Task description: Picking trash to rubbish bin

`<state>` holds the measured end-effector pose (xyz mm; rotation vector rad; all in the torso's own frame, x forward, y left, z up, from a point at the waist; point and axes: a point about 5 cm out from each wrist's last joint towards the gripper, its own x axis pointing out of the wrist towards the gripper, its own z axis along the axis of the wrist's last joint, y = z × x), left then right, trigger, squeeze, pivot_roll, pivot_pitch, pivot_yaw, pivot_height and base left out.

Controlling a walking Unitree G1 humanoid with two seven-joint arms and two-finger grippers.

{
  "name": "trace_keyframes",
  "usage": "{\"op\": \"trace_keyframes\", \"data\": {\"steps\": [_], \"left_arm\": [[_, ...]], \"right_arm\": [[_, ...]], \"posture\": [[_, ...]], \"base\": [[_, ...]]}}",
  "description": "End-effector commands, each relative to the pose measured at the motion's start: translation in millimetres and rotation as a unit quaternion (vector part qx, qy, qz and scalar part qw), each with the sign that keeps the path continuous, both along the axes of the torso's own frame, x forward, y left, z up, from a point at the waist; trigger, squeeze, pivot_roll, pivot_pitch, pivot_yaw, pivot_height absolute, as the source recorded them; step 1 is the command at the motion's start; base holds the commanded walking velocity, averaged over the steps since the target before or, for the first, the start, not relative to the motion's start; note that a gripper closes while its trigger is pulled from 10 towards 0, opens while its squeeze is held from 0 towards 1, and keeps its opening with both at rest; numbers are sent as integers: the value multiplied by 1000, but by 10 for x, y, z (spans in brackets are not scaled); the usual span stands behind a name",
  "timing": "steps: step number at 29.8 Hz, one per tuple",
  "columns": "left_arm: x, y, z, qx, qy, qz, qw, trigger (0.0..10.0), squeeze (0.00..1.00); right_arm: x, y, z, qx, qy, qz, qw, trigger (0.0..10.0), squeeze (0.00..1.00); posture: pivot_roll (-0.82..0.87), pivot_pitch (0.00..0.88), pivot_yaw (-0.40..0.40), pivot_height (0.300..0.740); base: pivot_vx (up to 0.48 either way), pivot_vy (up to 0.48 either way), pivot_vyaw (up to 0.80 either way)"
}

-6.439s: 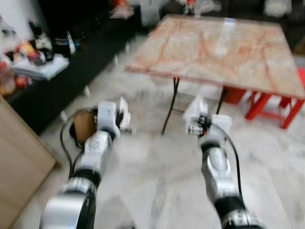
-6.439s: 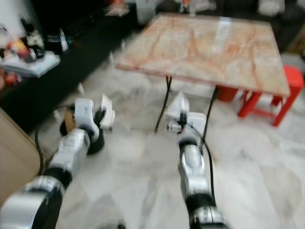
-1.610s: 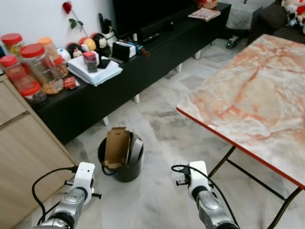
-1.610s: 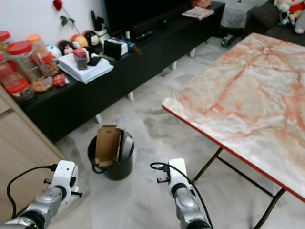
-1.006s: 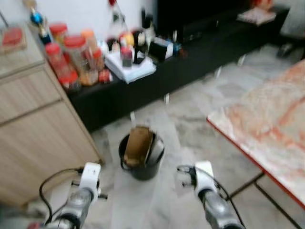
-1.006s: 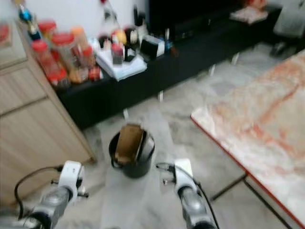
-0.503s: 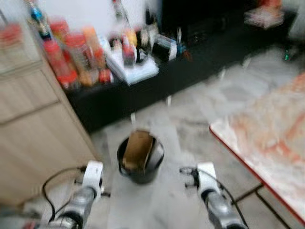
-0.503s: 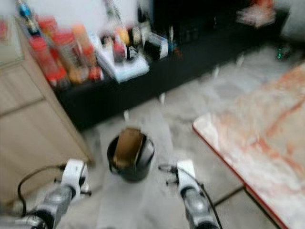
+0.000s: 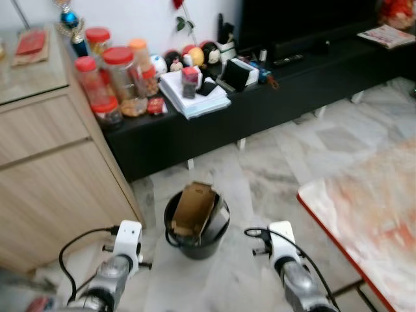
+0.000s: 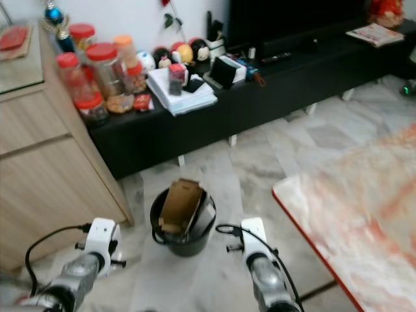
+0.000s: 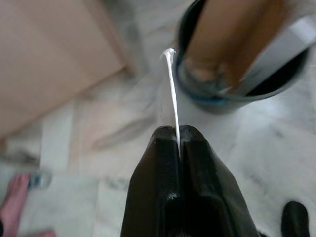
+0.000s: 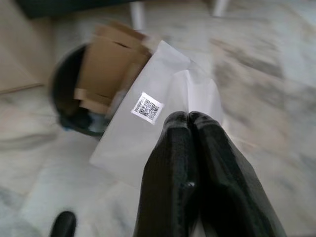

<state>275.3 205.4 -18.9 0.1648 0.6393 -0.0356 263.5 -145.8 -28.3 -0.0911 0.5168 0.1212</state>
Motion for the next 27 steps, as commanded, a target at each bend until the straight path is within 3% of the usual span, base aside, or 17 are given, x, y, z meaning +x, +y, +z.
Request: {"op": "trace_keyframes", "data": {"steps": [1,27], "left_arm": [[-56,101,-31,18,16,2,1000,10000,0],[-44,81,-26,19,15,-4,1000,10000,0]], "right_arm": [[12,95,13,10,-4,11,1000,10000,0],[8,117,10,12,-3,16,1000,10000,0]], "posture": [[150,115,10,740],[147,88,14,740]], "base": [[300,0,0],[302,0,0]]}}
